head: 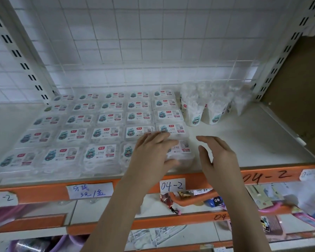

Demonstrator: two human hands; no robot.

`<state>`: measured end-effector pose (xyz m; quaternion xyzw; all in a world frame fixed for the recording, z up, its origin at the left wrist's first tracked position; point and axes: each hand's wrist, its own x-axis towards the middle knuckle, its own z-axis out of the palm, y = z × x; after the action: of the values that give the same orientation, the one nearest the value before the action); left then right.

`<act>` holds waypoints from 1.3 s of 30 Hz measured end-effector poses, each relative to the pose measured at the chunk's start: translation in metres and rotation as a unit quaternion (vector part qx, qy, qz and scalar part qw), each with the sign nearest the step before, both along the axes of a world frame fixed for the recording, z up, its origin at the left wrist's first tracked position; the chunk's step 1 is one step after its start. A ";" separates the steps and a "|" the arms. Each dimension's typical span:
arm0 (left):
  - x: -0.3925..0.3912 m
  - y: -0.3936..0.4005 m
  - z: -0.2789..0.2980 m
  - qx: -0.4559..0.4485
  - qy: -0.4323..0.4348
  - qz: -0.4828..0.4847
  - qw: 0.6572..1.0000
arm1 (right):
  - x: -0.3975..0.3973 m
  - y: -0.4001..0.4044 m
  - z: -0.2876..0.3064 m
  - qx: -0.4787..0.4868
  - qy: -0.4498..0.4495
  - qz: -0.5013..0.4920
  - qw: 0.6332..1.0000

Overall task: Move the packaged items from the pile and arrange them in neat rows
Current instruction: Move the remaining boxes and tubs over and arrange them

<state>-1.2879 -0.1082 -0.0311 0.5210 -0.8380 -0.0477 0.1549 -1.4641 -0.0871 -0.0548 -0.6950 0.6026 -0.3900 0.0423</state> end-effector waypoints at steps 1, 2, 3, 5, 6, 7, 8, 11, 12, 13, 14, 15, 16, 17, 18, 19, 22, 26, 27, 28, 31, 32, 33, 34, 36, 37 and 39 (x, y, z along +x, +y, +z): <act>0.002 -0.001 0.001 0.005 0.004 -0.010 1.000 | 0.003 0.000 0.003 -0.001 0.001 0.003 1.000; 0.004 0.000 0.002 0.016 0.006 -0.020 1.000 | 0.006 0.000 0.006 -0.003 0.004 0.006 1.000; 0.009 0.000 0.005 0.027 0.004 -0.026 0.999 | 0.009 -0.001 0.009 -0.007 0.007 0.008 1.000; 0.024 0.001 0.009 0.031 0.008 -0.021 0.999 | 0.018 -0.002 0.013 -0.010 0.010 0.016 1.000; 0.034 0.002 0.011 0.023 0.016 -0.012 1.000 | 0.024 -0.003 0.015 -0.012 0.013 0.021 1.000; 0.046 0.003 0.013 0.017 0.028 0.004 0.999 | 0.032 -0.004 0.017 -0.015 0.017 0.027 0.999; 0.060 0.004 0.015 0.013 0.040 0.022 0.999 | 0.041 -0.006 0.019 -0.020 0.021 0.035 0.999; 0.111 0.012 0.020 -0.013 0.064 0.092 0.994 | 0.078 -0.013 0.025 -0.028 0.036 0.067 0.997; 0.133 0.016 0.021 -0.019 0.068 0.121 0.990 | 0.094 -0.015 0.027 -0.028 0.040 0.080 0.996; 0.156 0.022 0.019 -0.025 0.075 0.154 0.985 | 0.113 -0.016 0.028 -0.026 0.041 0.097 0.994; 0.180 0.029 0.018 -0.033 0.080 0.190 0.978 | 0.134 -0.017 0.029 -0.027 0.041 0.115 0.992; 0.206 0.038 0.017 -0.035 0.081 0.229 0.969 | 0.157 -0.018 0.029 -0.030 0.042 0.135 0.989; 0.233 0.048 0.015 -0.035 0.081 0.268 0.959 | 0.182 -0.017 0.029 -0.032 0.043 0.155 0.986; 0.261 0.060 0.013 -0.034 0.083 0.305 0.948 | 0.209 -0.016 0.028 -0.031 0.044 0.177 0.983; 0.291 0.072 0.011 -0.031 0.086 0.339 0.936 | 0.237 -0.013 0.027 -0.027 0.043 0.197 0.979; 0.321 0.087 0.009 -0.029 0.091 0.370 0.924 | 0.267 -0.009 0.024 -0.021 0.041 0.216 0.975; 0.414 0.132 0.003 -0.022 0.095 0.446 0.890 | 0.361 0.006 0.016 -0.009 0.039 0.264 0.964; 0.528 0.195 -0.001 -0.037 0.103 0.516 0.849 | 0.485 0.030 0.007 -0.016 0.018 0.314 0.949; 0.553 0.211 -0.001 -0.043 0.098 0.530 0.841 | 0.517 0.037 0.005 -0.014 0.009 0.328 0.945; 0.578 0.227 0.000 -0.049 0.091 0.548 0.830 | 0.549 0.044 0.003 -0.011 0.002 0.341 0.940; 0.645 0.267 -0.001 -0.071 0.086 0.608 0.786 | 0.636 0.065 -0.002 0.006 0.009 0.377 0.926; 0.664 0.277 -0.002 -0.071 0.082 0.627 0.772 | 0.661 0.071 -0.006 0.011 0.013 0.386 0.922; 0.684 0.286 -0.006 -0.068 0.081 0.641 0.761 | 0.685 0.076 -0.009 0.012 0.013 0.392 0.920; 0.702 0.292 -0.009 -0.065 0.082 0.650 0.753 | 0.706 0.079 -0.012 0.012 0.013 0.397 0.918; 0.737 0.298 -0.016 -0.063 0.090 0.658 0.745 | 0.745 0.079 -0.017 0.016 0.011 0.399 0.917; 0.754 0.298 -0.020 -0.063 0.090 0.661 0.742 | 0.763 0.077 -0.020 0.017 0.011 0.396 0.918; 0.785 0.295 -0.027 -0.059 0.084 0.663 0.741 | 0.798 0.069 -0.022 0.008 0.009 0.394 0.919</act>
<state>-0.5026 0.1864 -0.0579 0.9289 -0.2655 0.0733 0.2476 -0.6657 -0.0176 -0.0765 -0.8791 0.2836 -0.3308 0.1932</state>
